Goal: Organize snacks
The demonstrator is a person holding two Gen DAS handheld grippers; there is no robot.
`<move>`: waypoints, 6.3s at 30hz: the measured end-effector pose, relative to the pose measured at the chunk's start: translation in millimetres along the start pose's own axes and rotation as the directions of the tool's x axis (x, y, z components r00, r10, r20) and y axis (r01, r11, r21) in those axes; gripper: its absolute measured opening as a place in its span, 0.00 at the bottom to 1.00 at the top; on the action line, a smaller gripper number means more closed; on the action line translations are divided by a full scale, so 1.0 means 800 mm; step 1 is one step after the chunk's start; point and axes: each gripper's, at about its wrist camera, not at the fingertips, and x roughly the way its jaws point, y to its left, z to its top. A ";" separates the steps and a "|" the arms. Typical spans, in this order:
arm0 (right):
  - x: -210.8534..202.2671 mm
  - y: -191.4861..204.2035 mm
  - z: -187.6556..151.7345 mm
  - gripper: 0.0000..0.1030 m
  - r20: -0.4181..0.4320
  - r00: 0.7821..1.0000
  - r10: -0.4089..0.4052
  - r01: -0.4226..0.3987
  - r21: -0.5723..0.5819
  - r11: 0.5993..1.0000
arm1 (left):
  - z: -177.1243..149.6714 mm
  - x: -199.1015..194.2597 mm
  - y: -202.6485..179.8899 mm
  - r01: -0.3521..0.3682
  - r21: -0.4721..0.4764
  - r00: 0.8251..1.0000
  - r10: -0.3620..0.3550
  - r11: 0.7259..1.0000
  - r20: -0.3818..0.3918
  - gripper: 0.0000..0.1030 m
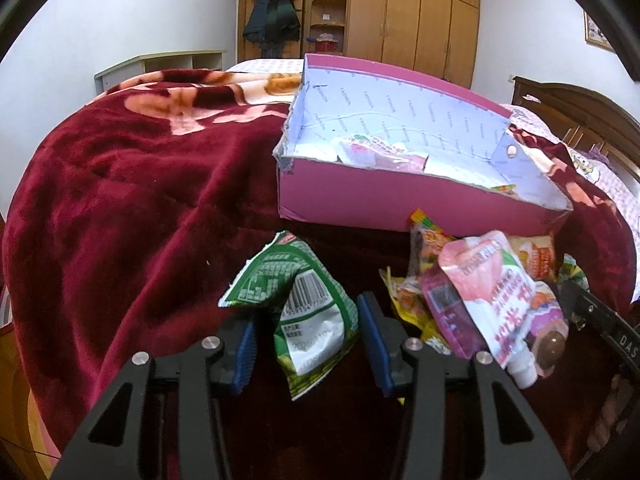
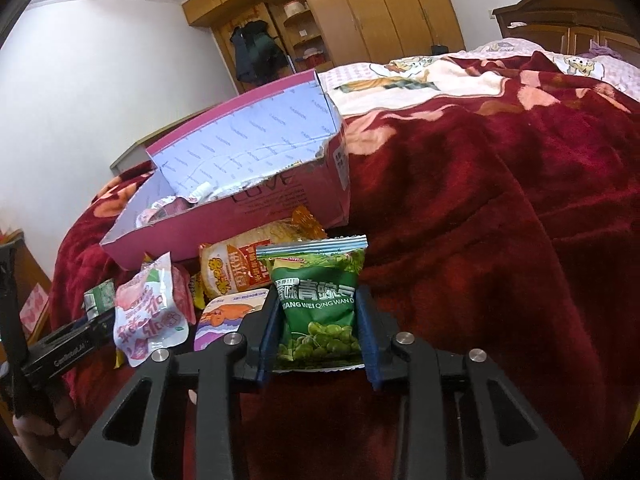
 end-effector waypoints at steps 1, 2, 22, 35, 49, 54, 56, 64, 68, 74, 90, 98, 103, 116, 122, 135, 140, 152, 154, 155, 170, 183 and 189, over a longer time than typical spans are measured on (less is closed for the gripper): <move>-0.002 0.000 0.000 0.35 0.004 1.000 0.000 0.000 0.000 1.000 | -0.001 -0.004 0.000 0.006 -0.003 1.000 -0.006 1.000 0.002 0.47; -0.005 0.001 -0.001 0.35 0.008 1.000 -0.001 0.001 0.002 1.000 | -0.001 -0.007 0.000 0.008 -0.006 1.000 -0.008 1.000 0.005 0.47; -0.061 0.028 -0.005 0.34 0.067 0.997 0.036 -0.032 -0.059 0.998 | 0.006 -0.066 -0.014 0.064 0.018 0.994 -0.066 0.998 0.091 0.47; -0.068 0.046 0.036 0.34 0.099 0.994 0.040 -0.029 -0.115 0.993 | 0.063 -0.065 -0.032 0.084 0.066 0.990 -0.091 0.994 0.111 0.47; -0.044 0.070 0.096 0.34 0.095 0.991 0.091 -0.072 -0.191 0.979 | 0.137 0.004 -0.042 0.111 0.071 0.991 -0.115 0.991 0.062 0.47; -0.028 0.072 0.108 0.34 0.080 0.994 0.080 -0.064 -0.193 0.979 | 0.152 0.024 -0.046 0.138 0.064 0.990 -0.140 0.988 0.031 0.47; -0.020 0.070 0.111 0.34 0.071 0.995 0.074 -0.059 -0.193 0.979 | 0.157 0.031 -0.048 0.143 0.060 0.989 -0.145 0.988 0.023 0.47; 0.002 0.064 0.124 0.34 0.041 0.998 0.044 -0.036 -0.182 0.983 | 0.171 0.056 -0.050 0.138 0.057 0.990 -0.138 0.989 0.005 0.47; 0.009 0.061 0.126 0.34 0.027 0.999 0.035 -0.029 -0.179 0.983 | 0.173 0.070 -0.049 0.145 0.045 0.989 -0.144 0.988 -0.027 0.48; 0.019 0.061 0.133 0.34 0.021 0.999 0.025 -0.021 -0.192 0.981 | 0.171 0.085 -0.054 0.147 0.049 0.988 -0.145 0.988 -0.048 0.48; 0.064 0.058 0.151 0.34 -0.009 1.000 -0.009 0.007 -0.198 0.980 | 0.181 0.126 -0.054 0.117 0.065 0.992 -0.113 0.991 -0.056 0.48; 0.091 0.050 0.152 0.34 -0.042 0.998 -0.036 0.027 -0.198 0.980 | 0.181 0.136 -0.056 0.123 0.079 0.991 -0.118 0.989 -0.067 0.51; 0.106 0.042 0.151 0.34 -0.069 0.997 -0.039 0.027 -0.169 0.985 | 0.179 0.136 -0.064 0.117 0.115 0.991 -0.108 0.986 -0.081 0.57; 0.115 0.043 0.153 0.35 -0.088 0.996 -0.014 -0.001 -0.163 0.987 | 0.178 0.132 -0.067 0.136 0.128 0.989 -0.127 0.983 -0.075 0.64; 0.103 0.047 0.153 0.45 -0.076 0.997 0.007 -0.019 -0.162 0.987 | 0.179 0.113 -0.072 0.092 0.175 0.996 -0.089 0.980 -0.022 0.74; 0.061 0.062 0.149 0.46 -0.036 0.998 0.049 -0.055 -0.171 0.984 | 0.177 0.068 -0.067 0.111 0.164 0.994 -0.113 0.980 0.001 0.74; 0.043 0.063 0.145 0.46 -0.025 0.998 0.058 -0.061 -0.163 0.985 | 0.163 0.041 -0.069 0.136 0.168 0.990 -0.140 0.976 0.010 0.74; 0.011 0.057 0.121 0.46 -0.024 0.998 0.057 -0.060 -0.169 0.984 | 0.118 -0.005 -0.087 0.200 0.150 0.980 -0.200 0.968 -0.011 0.74; 0.006 0.056 0.117 0.46 -0.022 0.998 0.056 -0.059 -0.171 0.984 | 0.113 -0.010 -0.088 0.198 0.143 0.980 -0.198 0.970 -0.015 0.74; 0.002 0.055 0.114 0.46 -0.021 0.998 0.056 -0.058 -0.172 0.983 | 0.112 -0.011 -0.089 0.199 0.139 0.980 -0.199 0.970 -0.016 0.74; -0.036 0.053 0.074 0.46 -0.011 0.999 0.050 -0.052 -0.196 0.979 | 0.062 -0.022 -0.088 0.173 0.088 0.984 -0.168 0.981 -0.061 0.74; -0.045 0.032 0.025 0.46 0.002 1.000 0.004 -0.004 -0.179 0.984 | 0.033 -0.006 -0.119 0.094 0.117 0.993 -0.084 0.989 -0.082 0.83; -0.041 0.020 0.006 0.46 -0.005 1.000 -0.013 0.012 -0.152 0.988 | 0.031 0.006 -0.124 0.051 0.103 0.997 -0.045 0.993 -0.063 0.84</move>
